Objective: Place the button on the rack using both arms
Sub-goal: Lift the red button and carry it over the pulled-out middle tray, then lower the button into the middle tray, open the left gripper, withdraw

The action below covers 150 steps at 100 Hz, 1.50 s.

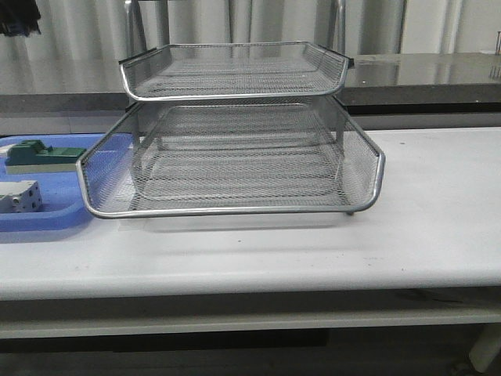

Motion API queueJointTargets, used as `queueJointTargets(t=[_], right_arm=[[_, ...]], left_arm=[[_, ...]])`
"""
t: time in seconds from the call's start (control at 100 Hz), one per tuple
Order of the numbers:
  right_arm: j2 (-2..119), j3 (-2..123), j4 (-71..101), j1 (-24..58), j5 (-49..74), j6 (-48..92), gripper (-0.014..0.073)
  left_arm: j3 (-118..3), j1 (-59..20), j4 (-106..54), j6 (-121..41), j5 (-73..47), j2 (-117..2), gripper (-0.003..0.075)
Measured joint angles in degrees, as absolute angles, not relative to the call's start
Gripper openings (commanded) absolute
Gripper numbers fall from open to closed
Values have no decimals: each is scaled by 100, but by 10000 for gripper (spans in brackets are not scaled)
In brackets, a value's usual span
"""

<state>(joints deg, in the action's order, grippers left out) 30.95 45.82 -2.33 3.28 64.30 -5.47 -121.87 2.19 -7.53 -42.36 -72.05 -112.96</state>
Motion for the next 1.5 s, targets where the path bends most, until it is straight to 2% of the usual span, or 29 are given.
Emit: queueJointTargets(t=[0.29, 0.69, 0.86, 1.03, 1.5], right_arm=[[3095, 4582, -233, 328, 6430, -547, -71], [3095, 4582, -233, 328, 6430, -547, -71], [3095, 4582, -233, 328, 6430, -547, -71], [3095, 4582, -233, 328, 6430, -547, -71], [3095, 4591, -233, 328, 6430, -547, -71]], left_arm=[[-11324, -85, -1332, -4228, -7227, -10023, -20], [-10683, -1781, -1534, -4228, -7238, -9697, -20], [-10586, -2565, -1572, -4238, -7238, -9972, -20], [-10564, -3025, -1584, -4238, -7207, -10498, -20], [-10550, -3159, -1170, -4250, -6818, -11454, -13]])
